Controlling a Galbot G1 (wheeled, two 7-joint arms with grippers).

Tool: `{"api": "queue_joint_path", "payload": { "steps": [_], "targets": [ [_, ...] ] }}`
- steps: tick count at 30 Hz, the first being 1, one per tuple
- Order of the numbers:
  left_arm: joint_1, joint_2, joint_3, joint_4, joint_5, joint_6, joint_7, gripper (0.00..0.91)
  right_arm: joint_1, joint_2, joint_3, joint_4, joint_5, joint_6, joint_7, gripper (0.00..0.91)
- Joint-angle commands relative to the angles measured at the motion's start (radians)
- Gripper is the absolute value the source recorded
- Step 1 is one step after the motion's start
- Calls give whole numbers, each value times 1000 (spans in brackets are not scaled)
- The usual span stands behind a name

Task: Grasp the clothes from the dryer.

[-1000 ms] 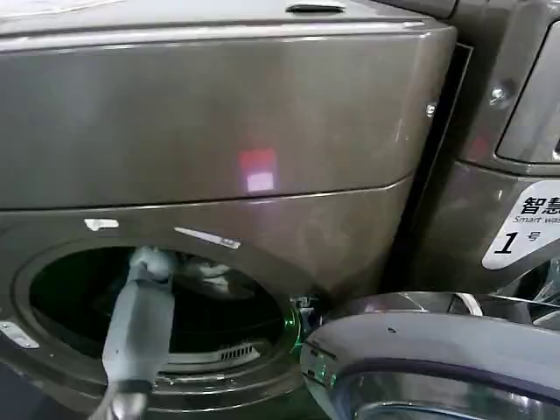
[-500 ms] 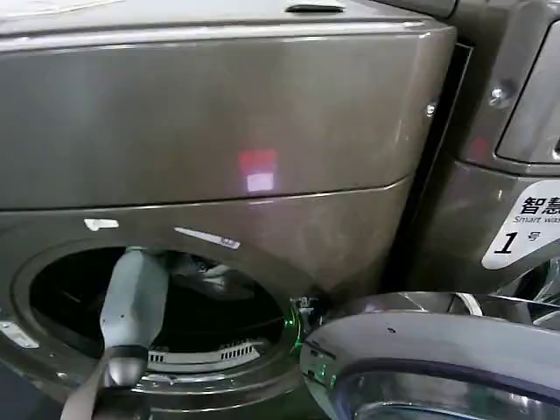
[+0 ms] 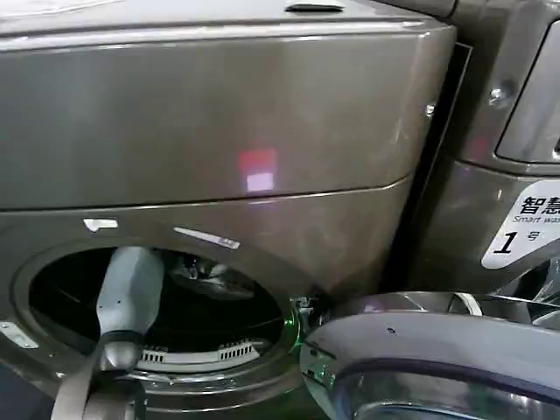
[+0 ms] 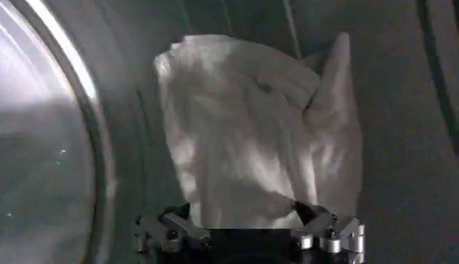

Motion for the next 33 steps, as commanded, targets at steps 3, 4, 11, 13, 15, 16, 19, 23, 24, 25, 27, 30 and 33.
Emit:
{"api": "queue_joint_path", "payload": {
  "steps": [3,4,11,13,15,16,19,23,24,25,27,30,33],
  "targets": [
    [-6,2,-4,108,-34,19,-10,907,1,1,-4,2,-3,1,-1,907],
    [-7,2,-5,117,-37,19,-12,819,2,1,-5,3,-3,1,-1,907],
    [-3,9,-7,139,-67,13,-9,46,0,-1,-8,1,-2,2,-2,907],
    [-4,11,-7,149,-78,-3,-7,0,1,-1,-9,0,-2,3,-2,907],
    [1,13,-7,148,-102,-7,-4,0,1,0,-12,-2,-2,3,-3,907],
    [3,14,-7,144,-113,-7,-2,0,2,1,-13,-2,-2,2,-3,907],
    [19,12,-1,96,-131,8,-2,0,4,1,-19,5,1,-6,-9,907],
    [27,17,8,25,-178,54,-28,0,3,-4,-17,11,13,-21,-20,907],
    [29,17,10,14,-180,64,-32,0,2,-4,-15,13,19,-29,-22,907],
    [30,19,11,0,-185,73,-42,0,-1,-4,-14,14,23,-34,-25,907],
    [33,20,14,-18,-214,90,-63,0,-3,-2,-16,20,22,-36,-34,907],
    [54,19,18,-74,-300,94,-144,0,0,1,-24,29,22,-38,-36,907],
    [65,21,31,-120,-415,121,-233,0,6,-2,-36,32,18,-35,-35,907]
  ]
}}
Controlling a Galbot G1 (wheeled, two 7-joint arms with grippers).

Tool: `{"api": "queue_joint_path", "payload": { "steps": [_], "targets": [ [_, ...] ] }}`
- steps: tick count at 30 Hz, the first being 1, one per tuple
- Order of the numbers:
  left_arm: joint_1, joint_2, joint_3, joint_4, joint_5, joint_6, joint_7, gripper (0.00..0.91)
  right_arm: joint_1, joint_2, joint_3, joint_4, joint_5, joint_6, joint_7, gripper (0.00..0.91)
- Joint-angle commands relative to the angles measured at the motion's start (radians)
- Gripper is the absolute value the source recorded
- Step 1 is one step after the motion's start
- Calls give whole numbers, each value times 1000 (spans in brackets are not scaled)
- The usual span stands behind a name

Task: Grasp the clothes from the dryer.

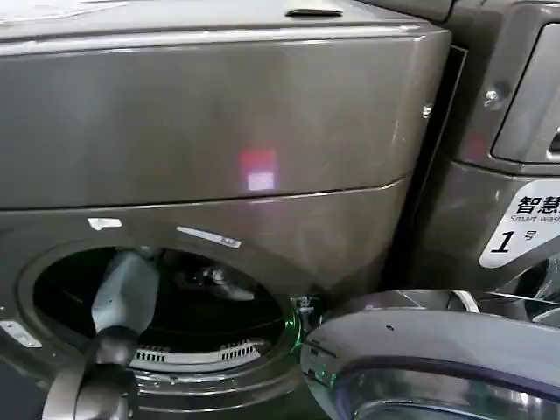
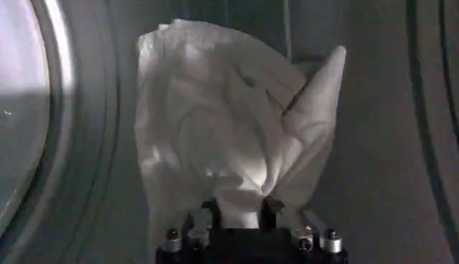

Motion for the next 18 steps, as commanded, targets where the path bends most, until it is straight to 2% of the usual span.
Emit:
{"api": "queue_joint_path", "payload": {
  "steps": [1,7,9,11,12,14,16,18],
  "targets": [
    [27,0,19,-164,-256,91,-222,0,7,-5,-15,12,2,-10,-6,907],
    [72,-26,8,-307,-452,285,-532,0,11,-2,-23,22,3,-10,-5,907],
    [92,-42,2,-347,-483,306,-654,0,13,-1,-24,31,3,-17,-5,907],
    [121,-58,0,-394,-529,354,-768,0,19,4,-20,68,21,-79,-7,907],
    [131,-68,-1,-412,-534,366,-812,0,19,6,-23,71,27,-77,-10,907],
    [155,-88,-2,-466,-612,437,-929,0,20,11,-45,66,21,-14,-26,907],
    [179,-103,0,-514,-775,495,-1044,0,26,21,-54,78,20,-18,-22,907],
    [202,-110,0,-552,-879,506,-1107,0,32,21,-54,76,20,-15,-16,907]
  ]
}}
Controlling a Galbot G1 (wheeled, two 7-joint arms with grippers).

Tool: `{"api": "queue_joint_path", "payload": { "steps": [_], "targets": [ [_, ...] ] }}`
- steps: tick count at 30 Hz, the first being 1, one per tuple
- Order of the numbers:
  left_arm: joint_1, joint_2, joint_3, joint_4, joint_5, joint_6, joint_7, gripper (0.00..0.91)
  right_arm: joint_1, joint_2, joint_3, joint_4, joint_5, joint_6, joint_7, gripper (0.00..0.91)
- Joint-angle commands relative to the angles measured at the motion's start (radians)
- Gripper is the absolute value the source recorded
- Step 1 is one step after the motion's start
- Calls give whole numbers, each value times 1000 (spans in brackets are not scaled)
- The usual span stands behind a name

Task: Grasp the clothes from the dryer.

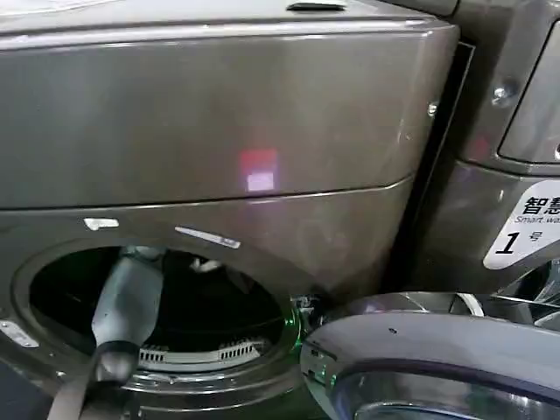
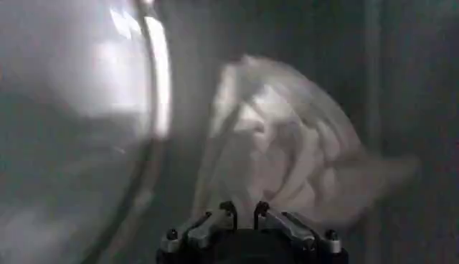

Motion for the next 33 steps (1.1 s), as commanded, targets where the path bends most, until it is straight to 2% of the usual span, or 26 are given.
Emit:
{"api": "queue_joint_path", "payload": {
  "steps": [1,4,8,19,21,23,24,26,28,33],
  "targets": [
    [117,-59,-5,-265,-493,242,-596,0,10,8,-19,30,9,13,-5,907],
    [163,-66,1,-314,-563,237,-679,0,2,9,-15,27,7,16,-6,907],
    [211,-74,0,-353,-581,239,-697,0,1,8,-15,33,7,16,-3,907],
    [207,-79,10,-328,-601,231,-701,0,-8,8,-10,38,7,19,-1,907],
    [208,-81,13,-328,-602,232,-698,0,-7,9,-2,54,8,-14,11,907],
    [206,-81,14,-324,-603,231,-698,0,-7,13,14,88,34,-90,28,907],
    [205,-82,14,-324,-603,230,-698,0,-5,10,14,86,41,-77,40,907],
    [204,-82,13,-321,-605,228,-699,0,-8,8,-3,64,41,16,40,907],
    [203,-84,13,-319,-605,227,-702,0,-9,18,-1,69,17,-1,30,907],
    [198,-88,15,-312,-605,226,-706,0,-13,12,12,76,17,-38,67,907]
  ]
}}
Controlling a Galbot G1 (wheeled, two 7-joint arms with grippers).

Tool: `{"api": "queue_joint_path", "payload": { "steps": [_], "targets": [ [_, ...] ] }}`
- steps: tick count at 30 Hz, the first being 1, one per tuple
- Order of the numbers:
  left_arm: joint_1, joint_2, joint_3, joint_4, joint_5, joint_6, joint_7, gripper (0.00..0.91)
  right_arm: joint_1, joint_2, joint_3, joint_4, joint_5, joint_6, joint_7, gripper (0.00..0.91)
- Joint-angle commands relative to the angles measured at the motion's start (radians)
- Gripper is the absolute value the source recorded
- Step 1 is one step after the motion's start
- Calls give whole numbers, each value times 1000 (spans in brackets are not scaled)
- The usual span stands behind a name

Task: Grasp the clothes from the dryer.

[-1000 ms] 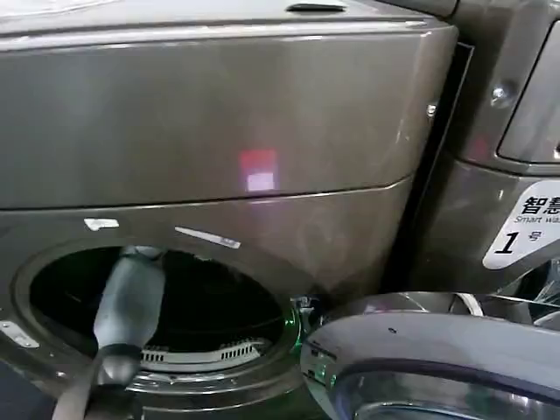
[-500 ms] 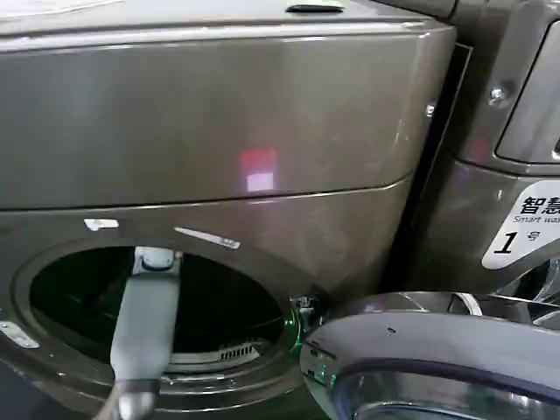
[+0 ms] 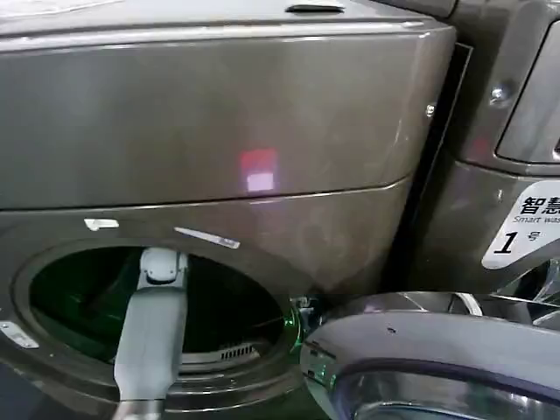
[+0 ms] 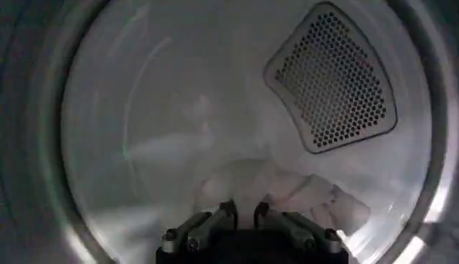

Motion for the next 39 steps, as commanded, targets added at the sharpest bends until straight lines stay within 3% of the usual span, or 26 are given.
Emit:
{"api": "queue_joint_path", "payload": {
  "steps": [1,5,12,21,39],
  "targets": [
    [6,-5,1,-5,-26,8,-33,0,-4,-4,13,14,-6,-50,54,907],
    [-1,-6,1,-1,-25,9,-36,0,-9,-5,25,-1,-26,-85,92,907],
    [-8,-6,1,4,-32,10,-43,0,-28,-8,47,-2,-35,-115,98,907],
    [-9,-8,3,8,-36,13,-47,0,-27,-5,57,-9,-32,-55,70,907],
    [-13,-7,4,12,-33,11,-43,0,-17,-7,75,-1,-25,-80,65,907]
  ]
}}
